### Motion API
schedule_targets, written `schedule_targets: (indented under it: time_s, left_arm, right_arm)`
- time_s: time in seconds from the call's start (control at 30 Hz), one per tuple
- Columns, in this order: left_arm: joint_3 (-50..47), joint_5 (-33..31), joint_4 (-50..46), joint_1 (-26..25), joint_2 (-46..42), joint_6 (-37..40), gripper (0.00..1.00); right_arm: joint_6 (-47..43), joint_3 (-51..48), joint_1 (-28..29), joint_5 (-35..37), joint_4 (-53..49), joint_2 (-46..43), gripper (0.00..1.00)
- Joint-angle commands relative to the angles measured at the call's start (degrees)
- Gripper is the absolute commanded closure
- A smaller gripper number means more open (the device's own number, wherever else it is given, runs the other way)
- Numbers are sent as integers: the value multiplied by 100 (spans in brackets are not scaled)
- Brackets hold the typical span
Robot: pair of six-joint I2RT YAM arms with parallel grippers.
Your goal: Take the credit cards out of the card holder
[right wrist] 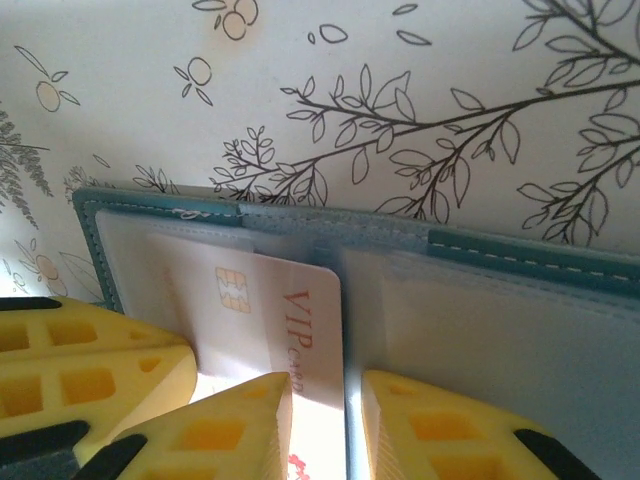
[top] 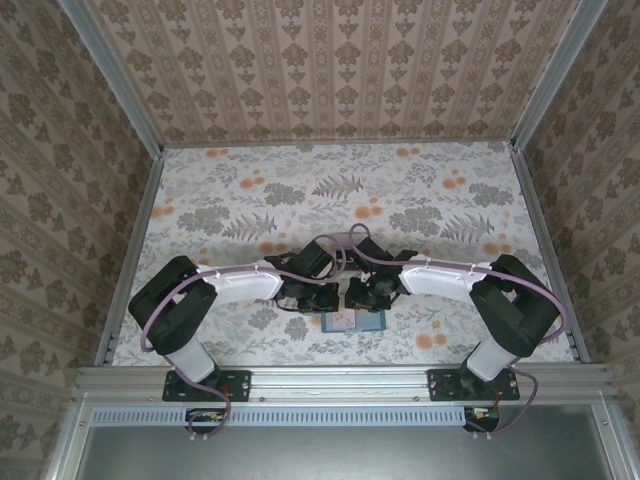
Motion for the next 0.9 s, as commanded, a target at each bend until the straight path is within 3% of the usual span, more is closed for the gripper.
schedule_targets:
  time_s: [0.0, 0.53, 0.87]
  left_arm:
    - [81, -164, -380, -33, 148, 45, 100]
    - [121, -234, -491, -51, 328, 128, 100]
    - [104, -242, -487, -56, 317, 118, 100]
  right_arm:
    - [15, -175, -64, -235, 182, 75, 74]
    - [427, -550, -232, -1015, 1074, -396, 78]
    - [466, -715, -276, -1266, 1508, 67, 80]
